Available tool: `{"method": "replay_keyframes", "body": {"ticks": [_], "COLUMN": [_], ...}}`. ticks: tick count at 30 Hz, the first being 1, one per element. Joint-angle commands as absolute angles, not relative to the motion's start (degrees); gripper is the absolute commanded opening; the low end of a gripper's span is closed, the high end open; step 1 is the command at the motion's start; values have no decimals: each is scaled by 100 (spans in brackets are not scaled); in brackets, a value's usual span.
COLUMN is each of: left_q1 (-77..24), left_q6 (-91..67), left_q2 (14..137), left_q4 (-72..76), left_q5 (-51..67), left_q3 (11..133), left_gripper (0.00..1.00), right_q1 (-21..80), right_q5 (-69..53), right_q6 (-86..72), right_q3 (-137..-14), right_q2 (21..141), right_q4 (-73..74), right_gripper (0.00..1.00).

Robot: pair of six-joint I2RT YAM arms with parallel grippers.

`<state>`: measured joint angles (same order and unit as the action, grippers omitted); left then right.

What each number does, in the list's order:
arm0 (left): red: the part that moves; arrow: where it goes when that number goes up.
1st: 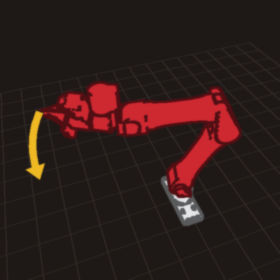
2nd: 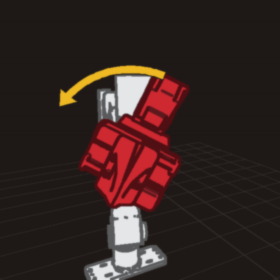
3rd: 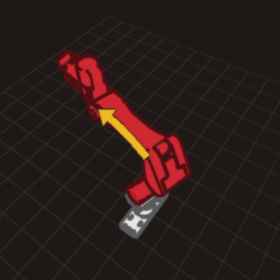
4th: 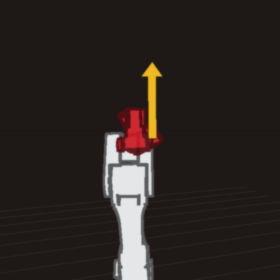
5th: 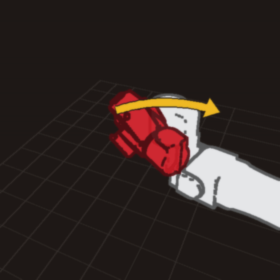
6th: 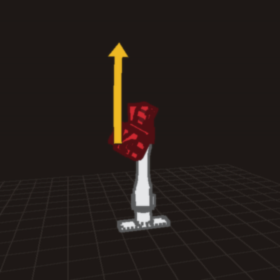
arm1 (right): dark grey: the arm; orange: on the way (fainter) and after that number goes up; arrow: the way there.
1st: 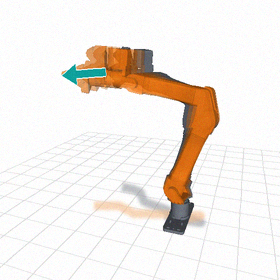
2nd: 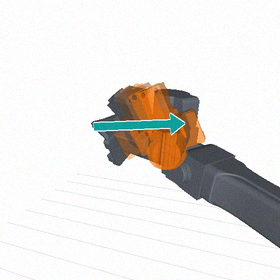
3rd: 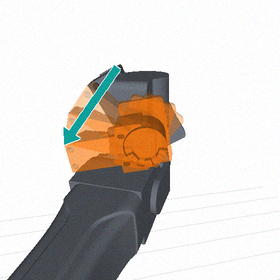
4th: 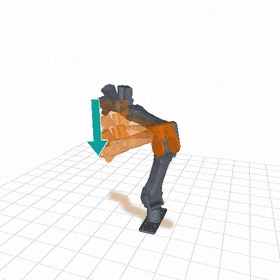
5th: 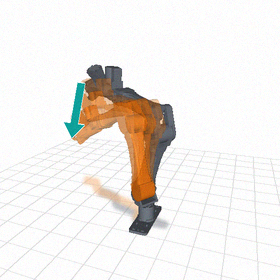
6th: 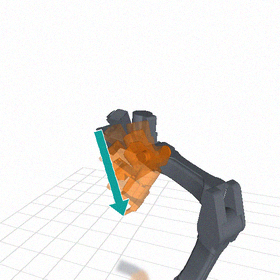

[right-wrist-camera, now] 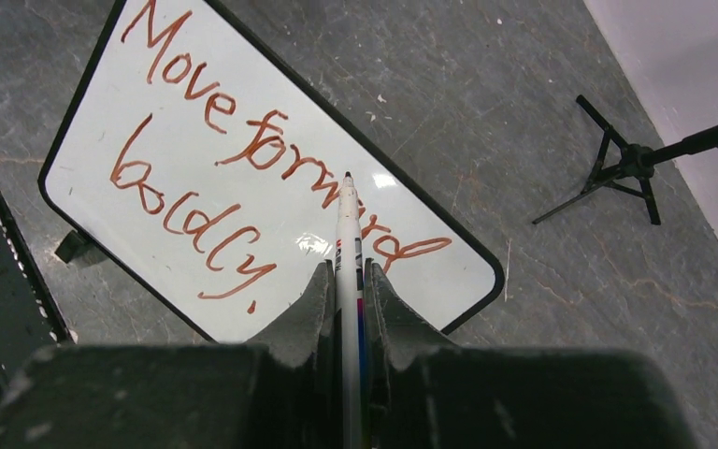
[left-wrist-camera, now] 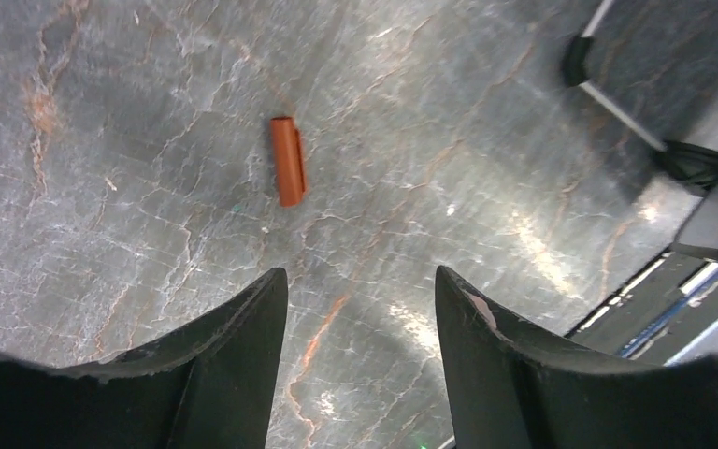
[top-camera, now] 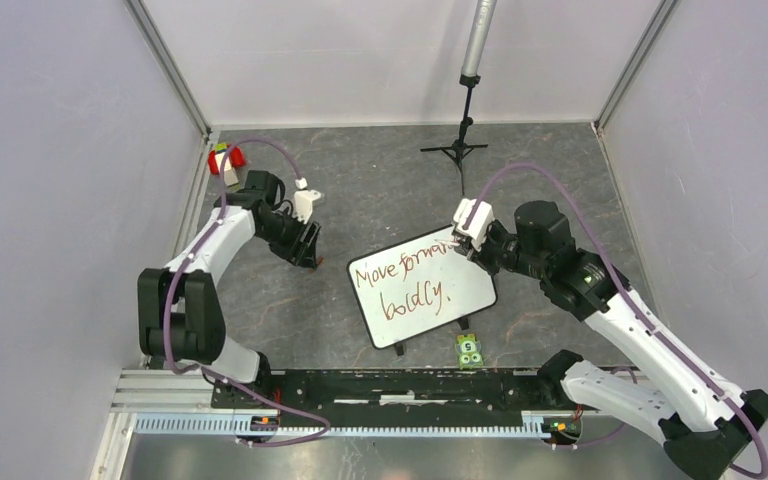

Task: Write a sentence on the whiteboard
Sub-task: Close the whiteboard marker at the center of the board.

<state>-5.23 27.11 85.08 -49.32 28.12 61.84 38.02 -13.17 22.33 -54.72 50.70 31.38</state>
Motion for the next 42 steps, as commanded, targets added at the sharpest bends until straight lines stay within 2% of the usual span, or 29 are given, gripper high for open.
{"method": "replay_keyframes", "body": {"ticks": [1, 17, 22, 27, 30, 33, 35, 42], "left_q1": [-587, -1280, -1425, -1307, -1089, -1055, -1055, -1268], "left_q6": [3089, 2760, 2712, 2750, 2778, 2811, 2826, 3226], "left_q2": [8735, 9414, 9752, 9801, 9645, 9153, 8717, 7644], "left_q4": [-4298, -3166, -2997, -3179, -3454, -3680, -3938, -5965], "left_q5": [2358, 1086, 823, 1044, 1496, 1832, 2075, 2922], "left_q3": [5992, 5546, 5572, 5597, 5715, 5814, 6031, 7948], "left_gripper": [64, 56, 50, 36, 19, 8, 3, 2], "right_q1": [3605, 3267, 3246, 3244, 3243, 3246, 3247, 3234], "right_q5": [-1755, -2084, -2097, -2104, -2261, -2497, -2611, -2962], "right_q6": [1910, 1705, 1729, 1758, 1693, 1573, 1496, 1151], "right_q3": [-5900, -6231, -6218, -6217, -6162, -6208, -6259, -6528], "right_q2": [5201, 5598, 5676, 5732, 5755, 5848, 5901, 5945], "right_q4": [2842, 2936, 2944, 2914, 2773, 2663, 2568, 2263], "right_gripper": [0, 1, 1, 1, 2, 2, 2, 2]}}
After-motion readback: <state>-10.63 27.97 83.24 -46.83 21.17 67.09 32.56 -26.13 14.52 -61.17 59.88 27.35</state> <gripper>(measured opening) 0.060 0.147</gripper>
